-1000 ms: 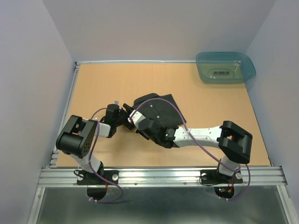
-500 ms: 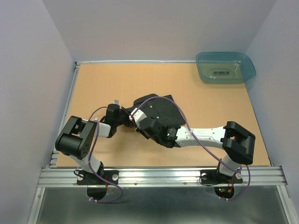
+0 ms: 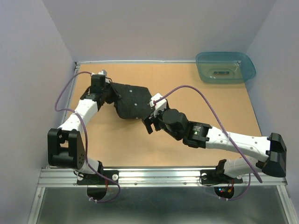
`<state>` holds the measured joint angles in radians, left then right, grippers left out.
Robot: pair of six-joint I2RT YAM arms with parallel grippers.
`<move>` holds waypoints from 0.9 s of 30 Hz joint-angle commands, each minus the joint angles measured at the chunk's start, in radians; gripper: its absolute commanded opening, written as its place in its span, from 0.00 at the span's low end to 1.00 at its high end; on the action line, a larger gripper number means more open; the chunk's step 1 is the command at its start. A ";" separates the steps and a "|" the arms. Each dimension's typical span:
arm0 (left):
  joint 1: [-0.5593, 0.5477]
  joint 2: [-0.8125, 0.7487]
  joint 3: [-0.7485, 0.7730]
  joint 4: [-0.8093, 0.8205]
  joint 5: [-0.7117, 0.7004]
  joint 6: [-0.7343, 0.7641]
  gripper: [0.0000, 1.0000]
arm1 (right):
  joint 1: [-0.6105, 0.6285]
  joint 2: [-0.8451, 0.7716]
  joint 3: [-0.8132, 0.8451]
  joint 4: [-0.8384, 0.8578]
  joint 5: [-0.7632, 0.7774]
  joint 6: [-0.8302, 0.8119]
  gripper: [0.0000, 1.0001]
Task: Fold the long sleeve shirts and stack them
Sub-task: Fold the shirt
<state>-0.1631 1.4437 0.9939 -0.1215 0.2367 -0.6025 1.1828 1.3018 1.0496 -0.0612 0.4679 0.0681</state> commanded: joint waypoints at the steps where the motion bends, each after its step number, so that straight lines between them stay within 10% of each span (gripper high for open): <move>1: 0.095 -0.023 0.210 -0.379 -0.134 0.303 0.00 | -0.003 -0.085 -0.020 -0.061 0.054 0.059 0.84; 16: 0.171 0.190 1.025 -0.857 -0.686 0.567 0.00 | -0.003 -0.170 -0.016 -0.184 0.072 0.067 0.84; 27: -0.323 0.616 1.017 -0.961 -0.873 0.503 0.00 | -0.003 -0.210 -0.052 -0.192 0.095 0.099 0.84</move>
<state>-0.3939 1.9331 1.9862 -0.9802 -0.5571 -0.0689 1.1828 1.1328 1.0294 -0.2607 0.5327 0.1436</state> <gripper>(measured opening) 0.092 0.842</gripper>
